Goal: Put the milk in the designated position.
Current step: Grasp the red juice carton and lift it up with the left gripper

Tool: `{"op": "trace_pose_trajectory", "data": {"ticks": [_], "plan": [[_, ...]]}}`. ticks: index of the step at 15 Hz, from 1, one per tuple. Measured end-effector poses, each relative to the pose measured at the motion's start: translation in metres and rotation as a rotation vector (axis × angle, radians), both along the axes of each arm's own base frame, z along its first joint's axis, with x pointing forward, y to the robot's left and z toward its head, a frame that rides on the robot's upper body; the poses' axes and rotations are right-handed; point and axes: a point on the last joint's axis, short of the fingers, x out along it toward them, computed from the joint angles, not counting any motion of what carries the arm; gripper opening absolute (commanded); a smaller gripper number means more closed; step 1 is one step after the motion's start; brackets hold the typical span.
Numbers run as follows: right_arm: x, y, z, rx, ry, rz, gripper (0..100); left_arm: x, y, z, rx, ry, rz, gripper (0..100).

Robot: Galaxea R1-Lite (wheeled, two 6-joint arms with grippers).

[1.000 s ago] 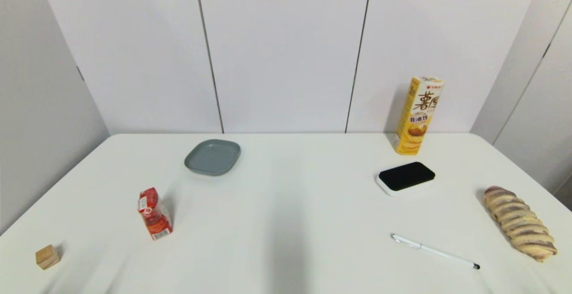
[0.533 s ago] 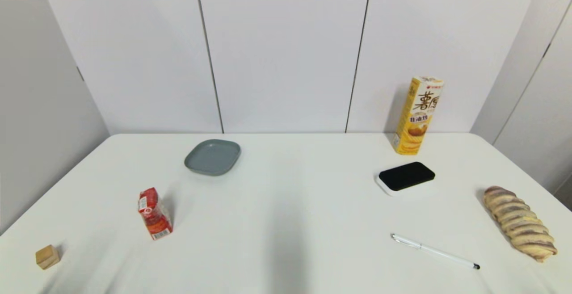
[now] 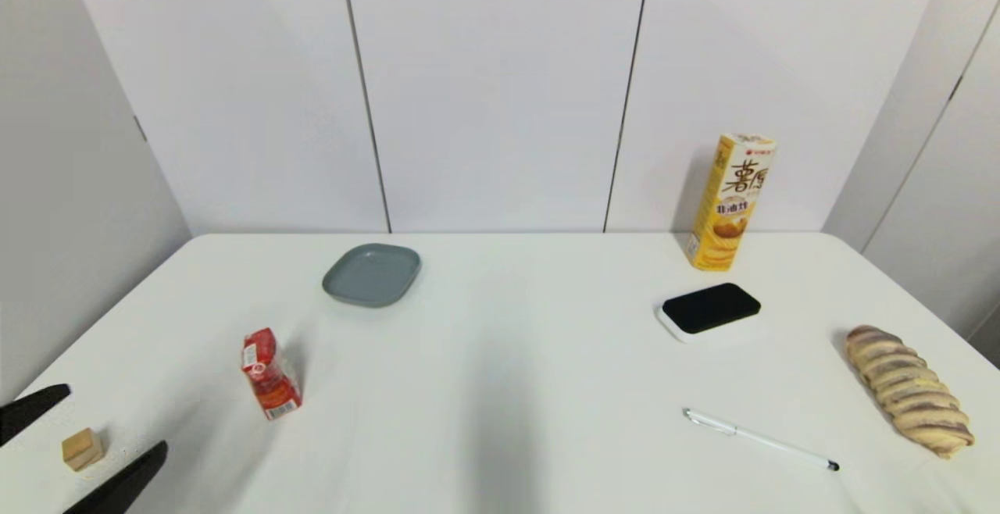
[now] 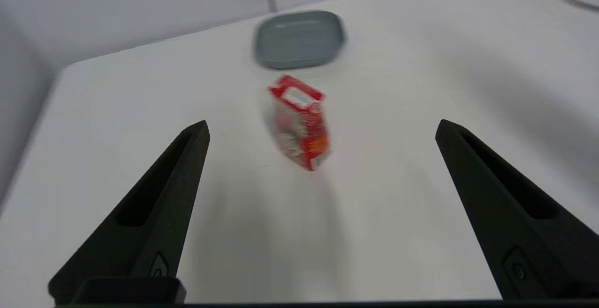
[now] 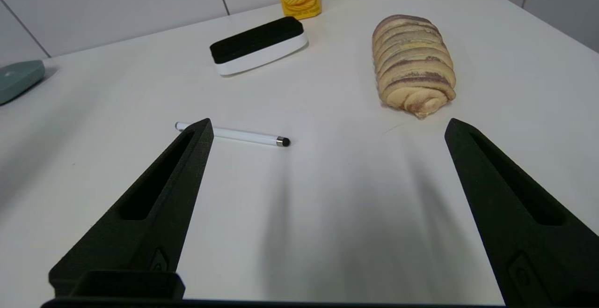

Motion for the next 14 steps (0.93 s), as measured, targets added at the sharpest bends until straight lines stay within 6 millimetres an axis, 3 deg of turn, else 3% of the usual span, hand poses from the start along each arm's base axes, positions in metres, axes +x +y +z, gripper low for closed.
{"op": "trace_pose_trajectory", "data": {"ticks": [4, 10, 14], "plan": [[0.000, 0.000, 0.000, 0.000, 0.000, 0.000, 100, 0.035, -0.001, -0.006, 0.062, 0.141, -0.091, 100], [0.000, 0.000, 0.000, 0.000, 0.000, 0.000, 100, 0.097, 0.008, -0.017, 0.097, 0.221, 0.091, 100], [0.000, 0.000, 0.000, 0.000, 0.000, 0.000, 100, 0.119, 0.008, -0.031, 0.063, 0.290, 0.116, 100]]}}
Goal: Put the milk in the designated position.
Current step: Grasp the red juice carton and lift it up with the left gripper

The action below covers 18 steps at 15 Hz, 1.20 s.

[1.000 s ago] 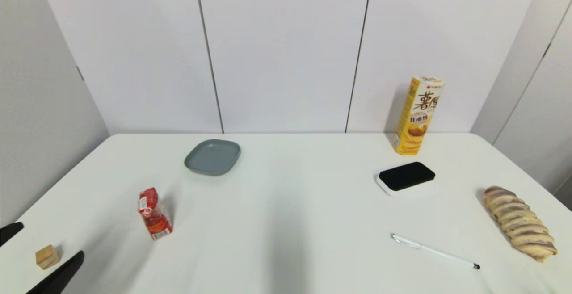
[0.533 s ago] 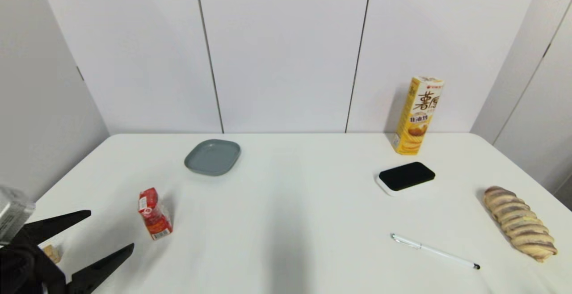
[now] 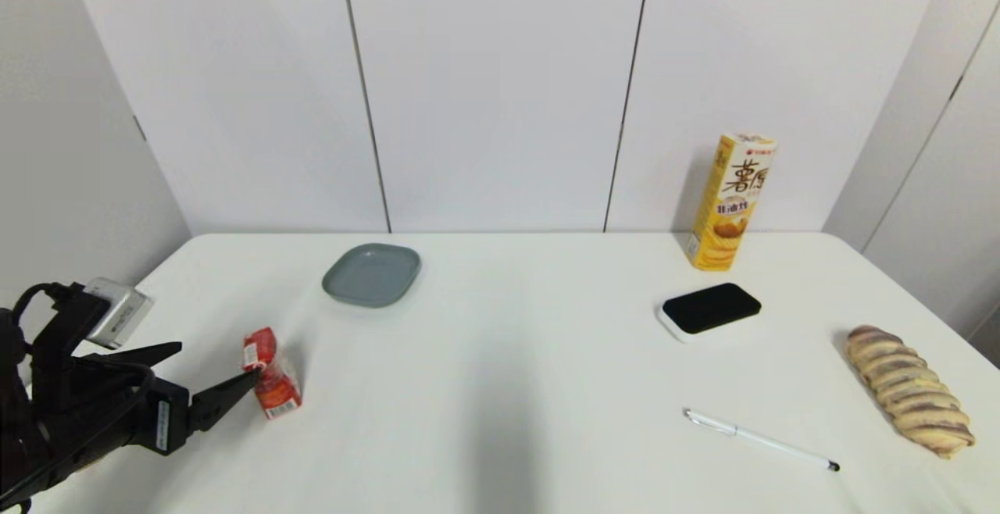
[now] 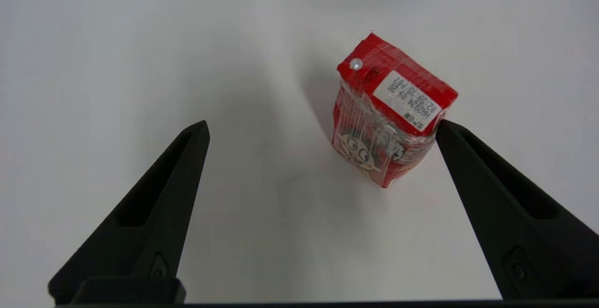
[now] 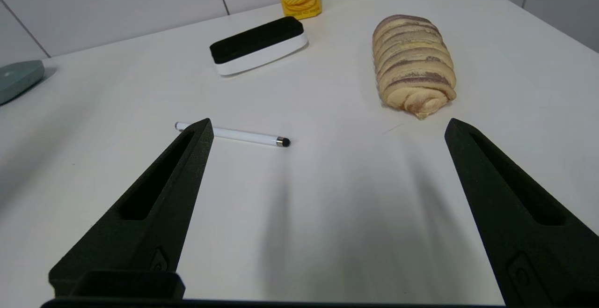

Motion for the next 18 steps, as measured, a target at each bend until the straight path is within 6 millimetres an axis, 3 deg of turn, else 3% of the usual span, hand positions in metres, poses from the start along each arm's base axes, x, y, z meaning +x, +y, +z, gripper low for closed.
{"op": "trace_pose_trajectory", "data": {"ticks": [8, 16, 17, 18], "plan": [[0.000, 0.000, 0.000, 0.000, 0.000, 0.000, 100, 0.000, -0.015, -0.020, -0.087, 0.106, -0.110, 100], [0.000, 0.000, 0.000, 0.000, 0.000, 0.000, 100, 0.027, -0.015, -0.018, -0.066, 0.111, -0.074, 100], [0.000, 0.000, 0.000, 0.000, 0.000, 0.000, 100, 0.030, -0.015, -0.019, -0.066, 0.115, -0.073, 0], [0.000, 0.000, 0.000, 0.000, 0.000, 0.000, 100, 0.033, -0.015, -0.020, -0.065, 0.119, -0.073, 0]]}}
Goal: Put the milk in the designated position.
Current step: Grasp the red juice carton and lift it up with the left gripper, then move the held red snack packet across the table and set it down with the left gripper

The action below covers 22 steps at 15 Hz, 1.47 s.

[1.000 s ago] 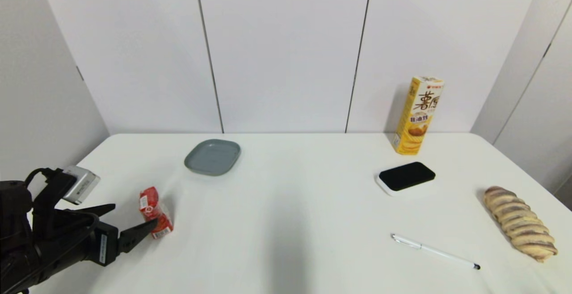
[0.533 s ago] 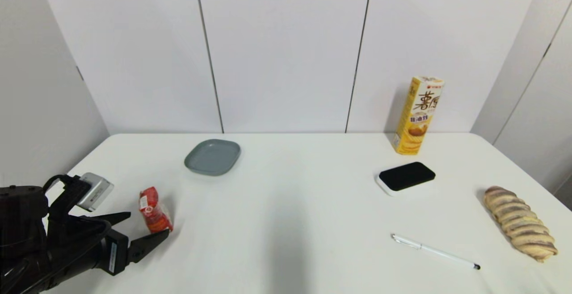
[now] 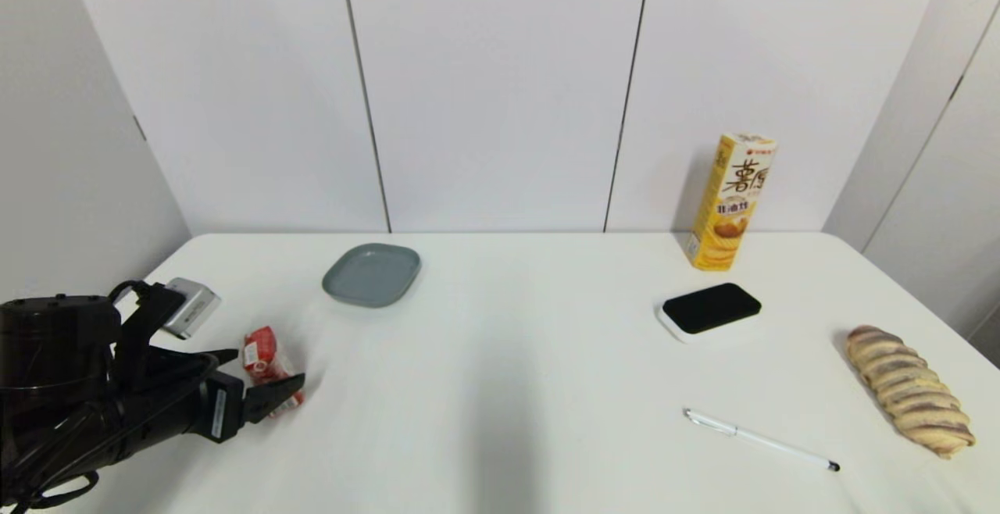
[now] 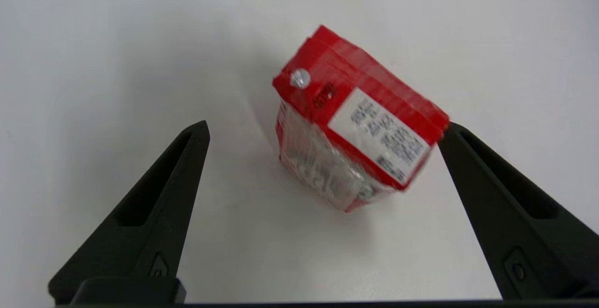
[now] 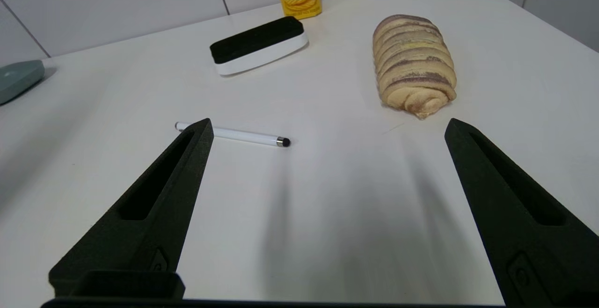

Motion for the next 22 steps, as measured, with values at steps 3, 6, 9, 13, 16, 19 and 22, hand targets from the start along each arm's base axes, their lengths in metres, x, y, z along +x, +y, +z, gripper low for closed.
{"op": "trace_pose_trajectory", "data": {"ticks": [3, 6, 9, 13, 16, 19, 22], "plan": [[0.000, 0.000, 0.000, 0.000, 0.000, 0.000, 100, 0.002, 0.000, -0.003, 0.001, 0.016, -0.002, 0], [0.000, 0.000, 0.000, 0.000, 0.000, 0.000, 100, 0.002, 0.000, -0.006, 0.001, 0.029, -0.003, 0], [0.000, 0.000, 0.000, 0.000, 0.000, 0.000, 100, -0.001, 0.000, -0.008, 0.000, 0.035, -0.003, 0], [0.000, 0.000, 0.000, 0.000, 0.000, 0.000, 100, -0.008, 0.000, -0.011, -0.002, 0.047, -0.002, 0], [0.000, 0.000, 0.000, 0.000, 0.000, 0.000, 100, -0.004, 0.000, 0.001, -0.009, -0.005, 0.003, 0], [0.000, 0.000, 0.000, 0.000, 0.000, 0.000, 100, 0.019, -0.001, 0.039, -0.016, -0.186, 0.002, 0], [0.000, 0.000, 0.000, 0.000, 0.000, 0.000, 100, 0.053, -0.012, 0.078, -0.026, -0.337, -0.026, 0]]}}
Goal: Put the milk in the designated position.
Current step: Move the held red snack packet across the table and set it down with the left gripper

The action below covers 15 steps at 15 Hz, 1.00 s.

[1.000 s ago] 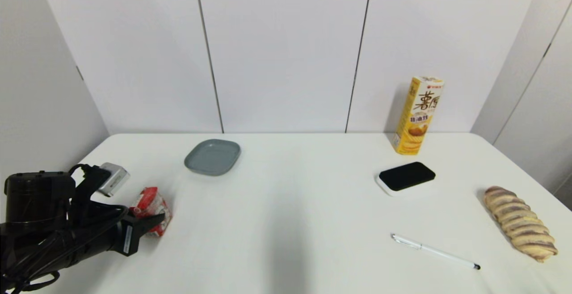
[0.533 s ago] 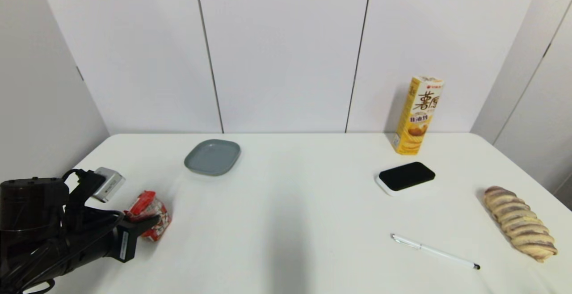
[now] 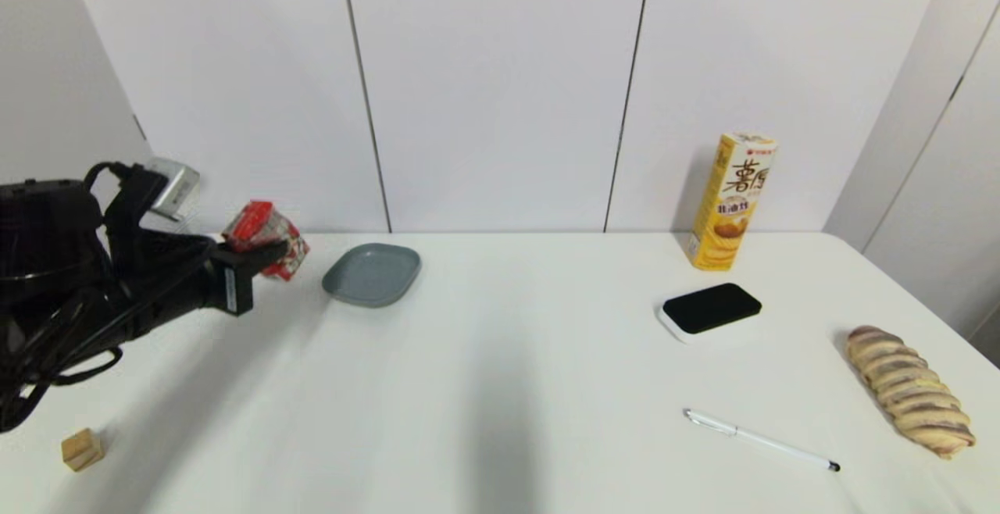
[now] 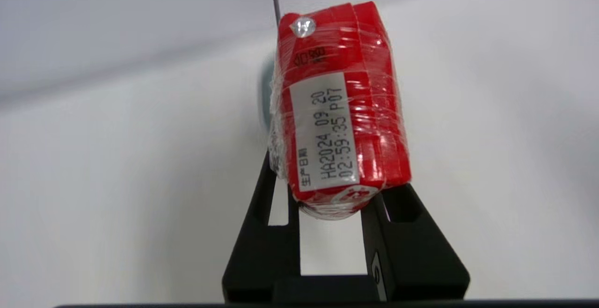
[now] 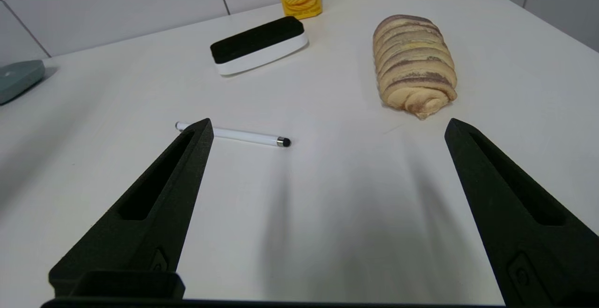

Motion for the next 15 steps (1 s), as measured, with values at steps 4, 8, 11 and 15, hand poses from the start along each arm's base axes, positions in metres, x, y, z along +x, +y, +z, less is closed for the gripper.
{"op": "trace_pose_trajectory", "data": {"ticks": [4, 8, 11, 15], "plan": [[0.000, 0.000, 0.000, 0.000, 0.000, 0.000, 100, 0.042, -0.063, 0.014, -0.069, -0.011, 0.011, 0], [0.000, 0.000, 0.000, 0.000, 0.000, 0.000, 100, 0.074, -0.120, 0.003, -0.096, 0.014, 0.019, 0], [0.000, 0.000, 0.000, 0.000, 0.000, 0.000, 100, 0.097, -0.153, -0.008, -0.065, 0.059, 0.009, 0], [0.000, 0.000, 0.000, 0.000, 0.000, 0.000, 100, 0.122, -0.179, -0.023, 0.004, 0.136, 0.068, 0]]}}
